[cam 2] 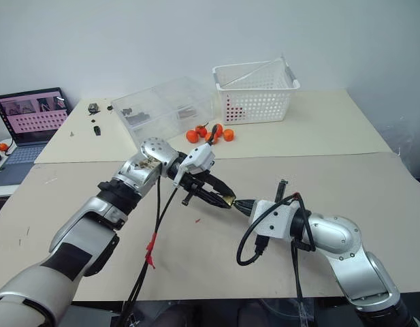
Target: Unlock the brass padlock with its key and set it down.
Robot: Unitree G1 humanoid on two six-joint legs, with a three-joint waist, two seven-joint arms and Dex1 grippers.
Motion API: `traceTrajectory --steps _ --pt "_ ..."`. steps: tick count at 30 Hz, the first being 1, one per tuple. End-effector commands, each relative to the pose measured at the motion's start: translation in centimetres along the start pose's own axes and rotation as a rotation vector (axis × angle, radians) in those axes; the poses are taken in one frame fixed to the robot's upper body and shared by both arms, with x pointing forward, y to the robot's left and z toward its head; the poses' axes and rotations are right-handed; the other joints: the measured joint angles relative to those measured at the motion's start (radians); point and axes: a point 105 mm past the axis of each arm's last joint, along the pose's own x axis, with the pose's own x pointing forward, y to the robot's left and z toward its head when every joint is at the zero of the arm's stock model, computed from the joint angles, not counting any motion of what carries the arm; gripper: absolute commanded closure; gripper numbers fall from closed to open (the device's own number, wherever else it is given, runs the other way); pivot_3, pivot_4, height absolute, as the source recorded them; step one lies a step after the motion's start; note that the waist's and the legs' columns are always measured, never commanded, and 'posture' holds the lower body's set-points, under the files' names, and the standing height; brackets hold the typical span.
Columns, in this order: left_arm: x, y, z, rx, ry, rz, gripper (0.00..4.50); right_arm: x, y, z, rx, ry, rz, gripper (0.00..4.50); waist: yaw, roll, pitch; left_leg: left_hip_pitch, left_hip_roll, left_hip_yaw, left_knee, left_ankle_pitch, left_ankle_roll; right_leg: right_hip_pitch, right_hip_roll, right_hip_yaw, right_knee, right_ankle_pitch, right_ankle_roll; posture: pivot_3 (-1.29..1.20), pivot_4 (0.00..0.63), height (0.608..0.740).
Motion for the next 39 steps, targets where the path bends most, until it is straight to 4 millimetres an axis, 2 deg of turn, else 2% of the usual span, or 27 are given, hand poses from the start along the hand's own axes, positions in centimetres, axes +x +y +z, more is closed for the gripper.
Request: traceTrajectory --steps 1,3,5,10,14,16,19,28,39 --pt "0.6 -0.1 1.7 -0.046 -0.096 -0.034 3.68 -0.1 -1.0 1.3 -0.157 -0.018 -0.028 4.46 0.001 0.001 0.0 0.0 0.0 0.001 0.0 0.0 0.0 0.0 0.0 0.0 0.0 0.0 0.0 0.0 0.15 0.74" --pt "0.4 -0.2 1.4 -0.178 -0.152 -0.034 3.68 0.0 -0.5 1.5 -0.229 -0.014 0.013 4.46 0.0 0.001 -0.001 0.0 0.0 0.002 0.001 0.0 0.0 0.0 0.0 0.0 0.0 0.0 0.0 0.0 0.15 0.74" --pt "0.3 -1.0 0.1 -0.287 -0.165 -0.045 3.68 0.0 -0.2 2.2 -0.271 -0.035 0.034 4.46 -0.003 0.002 -0.001 0.0 0.0 0.003 0.001 0.0 0.001 0.0 0.001 -0.001 0.0 0.0 0.001 0.0 0.15 0.74" --pt "0.3 -2.1 -1.3 -0.443 -0.195 -0.057 3.68 0.1 -0.3 3.0 -0.327 -0.059 0.026 4.46 -0.012 0.002 -0.001 0.0 0.004 0.003 0.004 -0.002 0.004 0.0 0.005 0.0 0.002 0.0 0.0 0.0 0.15 0.74" --pt "0.3 -2.0 -1.4 -0.469 -0.204 -0.056 3.68 0.1 -0.4 3.2 -0.316 -0.076 0.019 3.35 -0.007 0.002 -0.001 0.0 0.005 0.004 0.007 -0.004 0.007 0.0 0.007 0.0 0.002 0.0 0.0 0.0 0.15 0.74" --pt "0.4 -2.0 -1.2 -0.47 -0.209 -0.058 3.68 0.0 -0.4 3.1 -0.329 -0.07 0.017 2.49 -0.005 0.002 -0.002 0.0 0.006 0.004 0.008 -0.004 0.007 0.0 0.007 0.0 0.0 0.0 0.0 0.0 0.15 0.74" --pt "0.4 -2.0 -1.0 -0.473 -0.212 -0.061 3.68 -0.1 -0.2 2.8 -0.343 -0.058 0.022 1.61 -0.002 0.003 -0.002 0.0 0.007 0.004 0.008 -0.004 0.007 0.0 0.009 0.0 0.001 0.0 0.0 0.0 0.15 0.74" --pt "-0.2 -1.3 -0.7 -0.474 -0.212 -0.043 3.68 -0.9 0.6 1.6 -0.411 -0.051 0.029 1.61 0.002 0.003 -0.002 0.0 0.007 0.004 0.009 -0.007 0.012 0.0 0.01 0.002 0.002 0.0 -0.001 0.0 0.15 0.74" --pt "0.4 -1.2 -0.9 -0.49 -0.202 -0.061 3.68 -0.8 0.2 1.6 -0.437 -0.066 0.008 1.61 0.001 0.003 -0.002 0.001 0.008 0.006 0.009 -0.008 0.013 0.0 0.013 0.003 0.001 0.001 -0.002 0.0 0.15 0.74"
